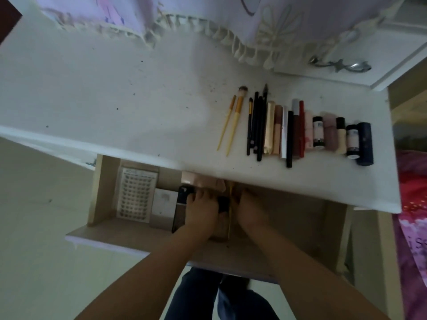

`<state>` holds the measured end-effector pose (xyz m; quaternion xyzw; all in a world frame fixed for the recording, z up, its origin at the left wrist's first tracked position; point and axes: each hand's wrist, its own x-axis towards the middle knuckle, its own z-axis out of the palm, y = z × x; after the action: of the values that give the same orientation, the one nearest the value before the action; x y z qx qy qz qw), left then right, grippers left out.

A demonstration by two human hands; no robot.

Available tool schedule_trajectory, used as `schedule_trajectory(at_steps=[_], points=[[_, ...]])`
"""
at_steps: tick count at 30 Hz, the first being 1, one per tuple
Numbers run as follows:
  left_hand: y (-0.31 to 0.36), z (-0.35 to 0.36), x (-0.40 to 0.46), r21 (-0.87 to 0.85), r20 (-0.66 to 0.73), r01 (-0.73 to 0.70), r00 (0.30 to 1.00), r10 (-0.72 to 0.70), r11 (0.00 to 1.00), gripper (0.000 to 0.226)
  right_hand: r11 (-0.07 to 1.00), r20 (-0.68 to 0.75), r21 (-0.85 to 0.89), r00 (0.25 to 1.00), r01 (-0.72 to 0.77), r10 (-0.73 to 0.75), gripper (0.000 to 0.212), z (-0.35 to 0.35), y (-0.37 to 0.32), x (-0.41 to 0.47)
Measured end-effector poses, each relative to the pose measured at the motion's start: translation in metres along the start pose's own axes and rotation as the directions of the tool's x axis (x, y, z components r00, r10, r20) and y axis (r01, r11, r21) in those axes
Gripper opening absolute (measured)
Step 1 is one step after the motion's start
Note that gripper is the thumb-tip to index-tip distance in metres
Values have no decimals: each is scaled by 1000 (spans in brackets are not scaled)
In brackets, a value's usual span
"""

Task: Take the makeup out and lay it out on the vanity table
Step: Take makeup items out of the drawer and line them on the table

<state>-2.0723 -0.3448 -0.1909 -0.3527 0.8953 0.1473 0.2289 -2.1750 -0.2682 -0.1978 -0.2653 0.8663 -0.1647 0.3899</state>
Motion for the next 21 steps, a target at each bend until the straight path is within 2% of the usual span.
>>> schedule_trajectory(at_steps=[3, 6, 9, 14, 19, 21], points=[[16, 5, 0, 96, 37, 77, 996, -81, 992, 37, 1000, -53, 9, 998, 26, -25, 20, 12, -2, 4], [24, 6, -3, 88, 63, 125, 989, -130, 988, 35, 999, -124, -18, 991, 44, -46, 13, 19, 1, 9], [21, 11, -5, 35, 35, 143, 989, -145, 989, 33, 999, -152, 30, 988, 19, -14, 14, 21, 2, 15], [20, 24, -12, -166, -10, 136, 990, -140, 977, 42, 989, -148, -108, 981, 106, -122, 18, 6, 11, 14], [8, 23, -28, -393, 9, -20, 1000, 26, 919, 52, 918, -19, -396, 999, 38, -49, 22, -32, 32, -22], [-2, 5, -45, -453, -17, -56, 998, 54, 890, 49, 904, 27, -426, 999, 40, -32, 24, -51, 24, -55]])
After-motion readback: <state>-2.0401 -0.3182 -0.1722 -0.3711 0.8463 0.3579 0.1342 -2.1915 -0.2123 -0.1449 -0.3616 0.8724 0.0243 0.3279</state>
